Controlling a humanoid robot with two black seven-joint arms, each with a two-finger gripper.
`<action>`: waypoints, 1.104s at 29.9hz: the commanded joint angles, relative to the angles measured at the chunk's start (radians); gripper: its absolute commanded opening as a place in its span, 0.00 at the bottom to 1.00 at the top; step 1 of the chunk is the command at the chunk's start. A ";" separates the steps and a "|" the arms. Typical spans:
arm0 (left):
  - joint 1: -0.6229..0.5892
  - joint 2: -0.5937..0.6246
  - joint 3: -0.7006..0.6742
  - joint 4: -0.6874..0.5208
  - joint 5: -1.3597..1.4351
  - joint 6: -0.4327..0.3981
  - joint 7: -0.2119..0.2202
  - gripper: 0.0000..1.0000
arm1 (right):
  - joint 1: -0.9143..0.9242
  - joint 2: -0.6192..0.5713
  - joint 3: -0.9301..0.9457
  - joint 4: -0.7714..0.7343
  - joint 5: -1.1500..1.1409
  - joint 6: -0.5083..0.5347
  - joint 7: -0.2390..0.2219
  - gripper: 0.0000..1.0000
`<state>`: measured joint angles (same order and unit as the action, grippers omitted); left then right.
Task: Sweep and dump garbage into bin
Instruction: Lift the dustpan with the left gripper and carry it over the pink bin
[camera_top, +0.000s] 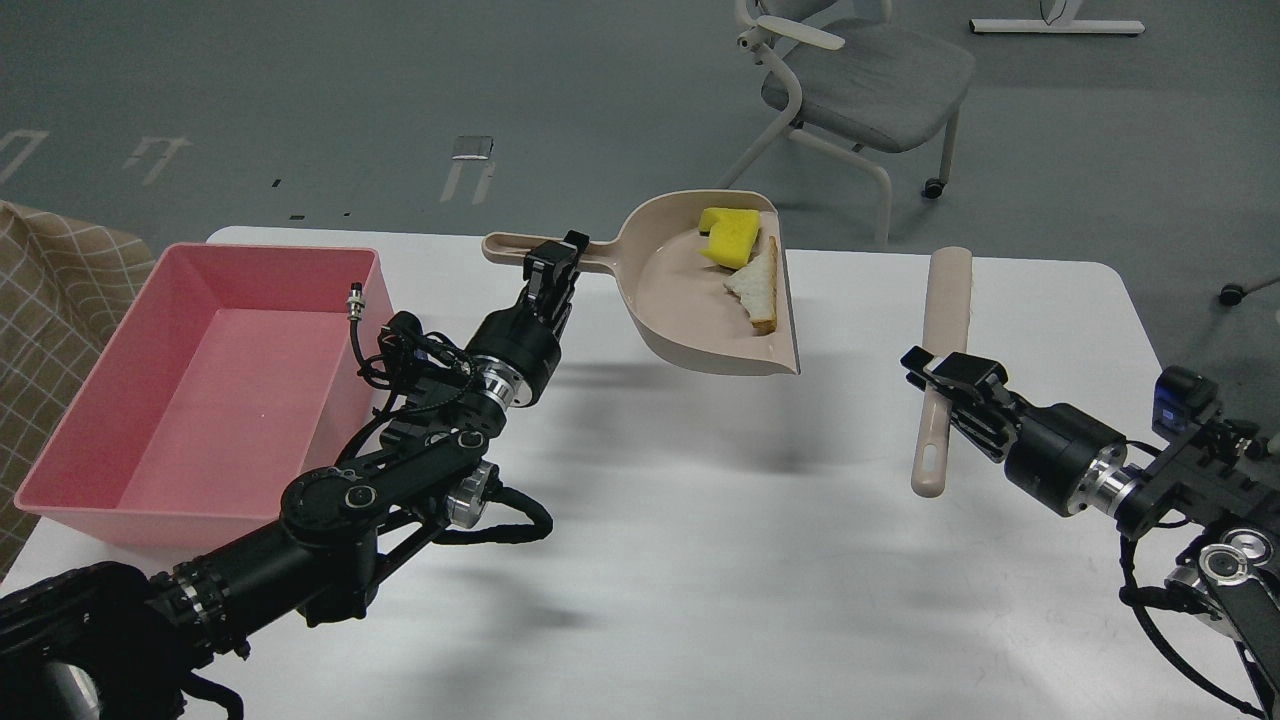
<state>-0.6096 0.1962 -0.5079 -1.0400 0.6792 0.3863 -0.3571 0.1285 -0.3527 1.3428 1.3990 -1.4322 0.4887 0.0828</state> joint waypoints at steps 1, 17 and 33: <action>-0.027 0.012 -0.001 0.000 -0.026 -0.006 0.013 0.00 | 0.016 -0.008 0.001 -0.003 0.007 0.000 0.000 0.25; -0.021 0.146 -0.084 -0.057 -0.073 -0.095 0.015 0.00 | 0.017 -0.005 0.001 -0.011 0.006 0.000 0.000 0.27; 0.102 0.299 -0.145 -0.232 -0.073 -0.130 0.012 0.00 | 0.033 0.003 -0.001 -0.012 0.006 0.000 0.002 0.28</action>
<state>-0.5515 0.4696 -0.6241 -1.2446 0.6046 0.2705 -0.3438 0.1595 -0.3517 1.3431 1.3858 -1.4266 0.4887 0.0840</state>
